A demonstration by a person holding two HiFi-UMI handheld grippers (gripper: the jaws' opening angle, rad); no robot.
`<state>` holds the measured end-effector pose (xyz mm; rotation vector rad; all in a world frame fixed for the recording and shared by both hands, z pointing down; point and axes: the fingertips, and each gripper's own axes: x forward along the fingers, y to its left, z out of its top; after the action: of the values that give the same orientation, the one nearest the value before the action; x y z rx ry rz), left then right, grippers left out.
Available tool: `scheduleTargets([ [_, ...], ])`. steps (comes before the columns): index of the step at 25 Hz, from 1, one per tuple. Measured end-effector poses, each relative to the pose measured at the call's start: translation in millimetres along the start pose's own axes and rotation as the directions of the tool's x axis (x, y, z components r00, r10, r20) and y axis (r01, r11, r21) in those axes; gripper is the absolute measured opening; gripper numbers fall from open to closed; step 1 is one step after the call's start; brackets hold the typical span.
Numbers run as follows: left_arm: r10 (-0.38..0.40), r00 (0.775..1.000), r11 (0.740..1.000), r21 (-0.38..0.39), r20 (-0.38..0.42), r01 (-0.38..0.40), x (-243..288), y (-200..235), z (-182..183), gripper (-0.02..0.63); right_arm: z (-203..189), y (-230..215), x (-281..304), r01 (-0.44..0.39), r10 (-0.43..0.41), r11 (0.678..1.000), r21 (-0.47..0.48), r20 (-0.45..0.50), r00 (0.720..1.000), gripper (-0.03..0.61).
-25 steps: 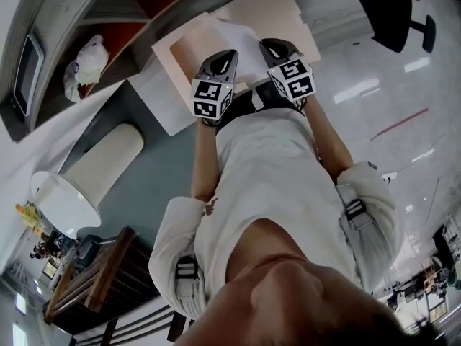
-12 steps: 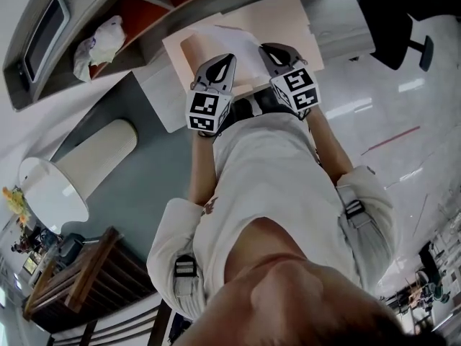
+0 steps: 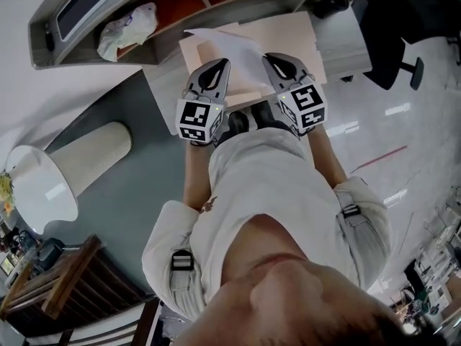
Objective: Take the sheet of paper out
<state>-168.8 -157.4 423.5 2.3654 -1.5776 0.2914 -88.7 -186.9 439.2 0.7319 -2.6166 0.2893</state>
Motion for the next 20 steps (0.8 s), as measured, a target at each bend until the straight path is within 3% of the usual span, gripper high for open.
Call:
scheduleTargets([
  [4,0.042,0.998,0.999,-0.02,0.047,-0.041,-31.3,15.7,18.9,0.02,33.7,26.1,1.2,-0.036,0.038,0.999,-0.037,0.048,0.998,0.02],
  [12,0.135,0.98,0.99,0.009,0.145,-0.137,-77.3,43.9,64.9,0.02,91.2,61.9,7.8,-0.105,0.12,0.987,-0.123,0.129,0.984,0.02],
  [20,0.195,0.963,0.979,0.029,0.184,-0.204,-104.7,60.4,88.8,0.02,136.7,78.6,5.8,-0.14,0.174,0.976,-0.169,0.204,0.963,0.02],
])
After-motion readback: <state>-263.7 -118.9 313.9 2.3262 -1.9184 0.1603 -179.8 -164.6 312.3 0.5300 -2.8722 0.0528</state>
